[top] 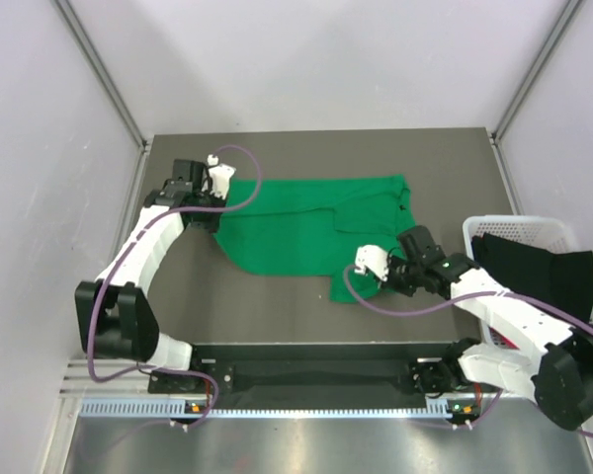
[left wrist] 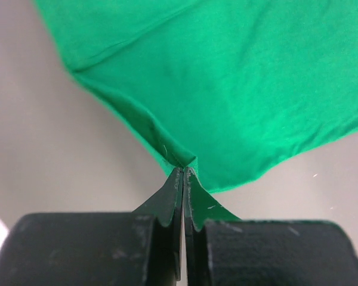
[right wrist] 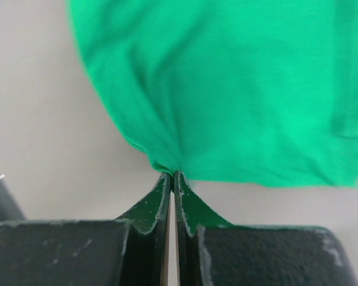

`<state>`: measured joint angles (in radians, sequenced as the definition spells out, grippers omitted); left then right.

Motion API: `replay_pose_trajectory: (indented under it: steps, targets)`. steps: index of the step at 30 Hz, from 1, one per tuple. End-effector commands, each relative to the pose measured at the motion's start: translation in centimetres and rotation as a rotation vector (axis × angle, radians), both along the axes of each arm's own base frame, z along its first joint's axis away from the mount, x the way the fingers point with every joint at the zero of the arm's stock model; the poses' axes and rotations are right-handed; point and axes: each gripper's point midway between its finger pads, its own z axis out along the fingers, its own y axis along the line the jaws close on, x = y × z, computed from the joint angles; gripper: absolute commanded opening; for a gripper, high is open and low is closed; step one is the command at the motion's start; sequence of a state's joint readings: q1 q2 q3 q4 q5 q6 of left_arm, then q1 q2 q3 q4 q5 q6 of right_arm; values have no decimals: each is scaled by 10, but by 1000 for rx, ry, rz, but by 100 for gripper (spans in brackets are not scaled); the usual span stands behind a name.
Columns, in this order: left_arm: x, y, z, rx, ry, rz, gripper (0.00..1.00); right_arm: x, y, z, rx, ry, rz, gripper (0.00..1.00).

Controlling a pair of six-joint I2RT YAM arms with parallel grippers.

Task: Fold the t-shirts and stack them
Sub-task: Fold the tshirt

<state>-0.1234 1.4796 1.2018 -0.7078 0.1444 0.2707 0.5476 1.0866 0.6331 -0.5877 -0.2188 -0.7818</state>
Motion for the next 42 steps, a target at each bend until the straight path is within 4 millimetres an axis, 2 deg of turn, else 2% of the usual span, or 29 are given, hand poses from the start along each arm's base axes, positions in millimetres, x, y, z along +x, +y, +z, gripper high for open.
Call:
replay_pose_trajectory:
  steps: [1, 9, 13, 17, 22, 23, 25, 30, 31, 32, 35, 36, 37, 39, 40, 42]
  targets:
    - [-14, 19, -4, 71, 7, 32, 0, 31, -4, 40, 74, -103, -101, 0]
    - [-25, 53, -1, 163, -26, 115, 0, 70, -15, 82, 162, -178, -238, 0]
    - [-28, 62, -12, 175, -11, 134, 0, 91, -19, 95, 209, -214, -300, 0]
    - [-23, 70, -21, 159, -2, 169, 0, 113, -21, 103, 239, -232, -346, 0]
    - [-5, 70, -31, 149, 9, 181, 0, 146, -28, 113, 275, -270, -413, 0]
    - [-1, 69, -36, 144, 22, 185, 0, 153, -28, 110, 273, -260, -424, 0]
    - [9, 68, -35, 136, 11, 187, 0, 168, -32, 118, 287, -277, -453, 0]
    - [34, 67, -48, 130, 32, 193, 0, 206, -39, 115, 301, -261, -520, 0]
    - [41, 66, -48, 128, 31, 196, 0, 213, -42, 109, 296, -250, -532, 0]
    - [48, 77, -48, 126, 20, 223, 0, 220, -41, 114, 303, -261, -534, 0]
    - [67, 79, -46, 127, -1, 225, 0, 236, -43, 110, 302, -259, -553, 0]
    - [77, 79, -38, 124, -21, 227, 0, 240, -44, 109, 306, -257, -562, 0]
    - [81, 79, -45, 127, -1, 225, 0, 243, -45, 104, 303, -244, -570, 0]
    - [95, 80, -37, 123, -21, 229, 0, 250, -44, 107, 308, -255, -571, 0]
    - [99, 80, -42, 125, -10, 227, 0, 253, -45, 103, 303, -247, -575, 0]
    - [110, 80, -38, 123, -31, 228, 0, 259, -47, 104, 301, -260, -584, 0]
